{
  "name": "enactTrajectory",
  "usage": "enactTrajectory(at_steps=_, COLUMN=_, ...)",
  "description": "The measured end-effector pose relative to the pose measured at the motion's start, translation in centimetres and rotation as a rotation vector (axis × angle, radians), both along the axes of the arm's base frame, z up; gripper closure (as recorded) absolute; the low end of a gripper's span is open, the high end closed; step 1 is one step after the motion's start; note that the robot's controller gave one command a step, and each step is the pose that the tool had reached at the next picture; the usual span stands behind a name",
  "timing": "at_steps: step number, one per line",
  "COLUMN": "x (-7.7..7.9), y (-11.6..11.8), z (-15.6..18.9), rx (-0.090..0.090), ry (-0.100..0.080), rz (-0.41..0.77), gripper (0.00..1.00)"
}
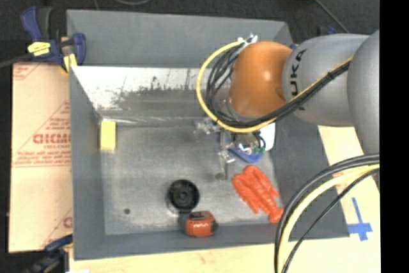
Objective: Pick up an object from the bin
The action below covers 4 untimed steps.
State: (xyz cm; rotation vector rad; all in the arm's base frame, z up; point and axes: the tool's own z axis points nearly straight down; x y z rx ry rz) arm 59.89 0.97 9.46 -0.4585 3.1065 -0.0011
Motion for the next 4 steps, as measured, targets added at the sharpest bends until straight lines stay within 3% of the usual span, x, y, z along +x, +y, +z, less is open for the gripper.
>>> enactTrajectory(at_steps=1, x=-1.6, y=0.9, z=-0.6, rx=0.003, ry=-0.001, rz=-0.226, gripper=0.0)
enactTrajectory(at_steps=2, x=-5.4, y=3.2, z=-1.4, rx=0.0, ry=-0.002, rz=-0.128, gripper=0.0)
enactTrajectory(at_steps=3, x=-7.2, y=4.7, z=-1.7, rx=0.002, ry=-0.009, rz=0.073, gripper=0.0)
enactTrajectory(at_steps=4, x=-8.4, y=4.7, z=-1.6, rx=0.001, ry=-0.038, rz=0.009, gripper=0.0)
